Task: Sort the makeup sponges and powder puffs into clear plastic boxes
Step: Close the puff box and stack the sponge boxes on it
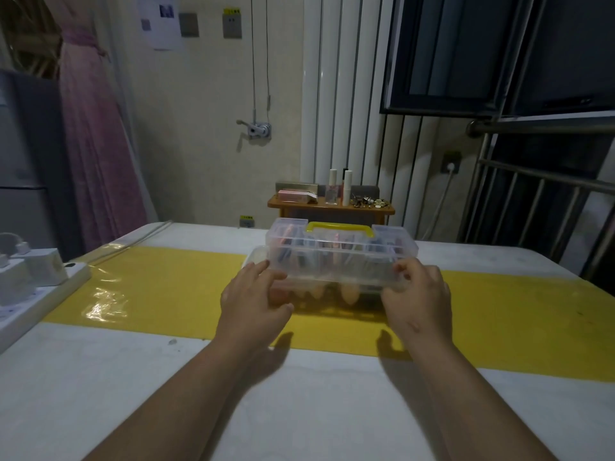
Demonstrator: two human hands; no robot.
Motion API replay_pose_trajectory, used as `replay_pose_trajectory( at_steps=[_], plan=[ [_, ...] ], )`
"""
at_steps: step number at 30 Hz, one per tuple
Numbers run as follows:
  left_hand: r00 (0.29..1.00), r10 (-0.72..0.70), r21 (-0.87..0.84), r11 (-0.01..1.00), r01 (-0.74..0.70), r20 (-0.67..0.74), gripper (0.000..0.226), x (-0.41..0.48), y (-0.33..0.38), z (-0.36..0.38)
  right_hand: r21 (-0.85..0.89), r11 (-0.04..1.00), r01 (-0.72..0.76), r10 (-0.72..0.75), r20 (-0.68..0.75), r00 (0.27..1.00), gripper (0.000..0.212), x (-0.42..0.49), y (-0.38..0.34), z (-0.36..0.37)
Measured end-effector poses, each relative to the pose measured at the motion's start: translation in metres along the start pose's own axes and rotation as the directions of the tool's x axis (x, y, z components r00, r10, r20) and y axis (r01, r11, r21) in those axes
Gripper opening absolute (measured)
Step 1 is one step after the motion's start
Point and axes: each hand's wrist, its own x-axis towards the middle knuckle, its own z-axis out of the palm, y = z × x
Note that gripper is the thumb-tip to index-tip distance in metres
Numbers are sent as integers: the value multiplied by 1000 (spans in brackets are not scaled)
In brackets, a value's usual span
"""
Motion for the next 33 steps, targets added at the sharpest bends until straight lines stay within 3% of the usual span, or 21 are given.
replay_pose_trajectory(
  at_steps=[9,17,21,27,30,33],
  plan=[
    [992,-58,34,998,54,114,69,4,-8,7,-7,999,46,-45,105,993,57,-2,-2,6],
    [983,-75,133,990,53,168,82,5,-9,10,-63,994,87,-74,176,982,59,0,3,10],
    [988,-74,122,991,57,136,78,3,-10,10,-50,996,80,-73,134,988,51,1,4,12],
    [973,-223,-134,968,214,-55,71,7,-14,8,-48,998,-33,35,41,999,39,6,14,10],
    [945,-327,-359,884,300,-14,71,8,-18,8,-81,991,-108,108,-9,994,35,9,19,8],
    [939,-340,-466,823,325,54,71,8,-18,6,-44,981,-188,188,17,982,40,12,23,7]
  ],
)
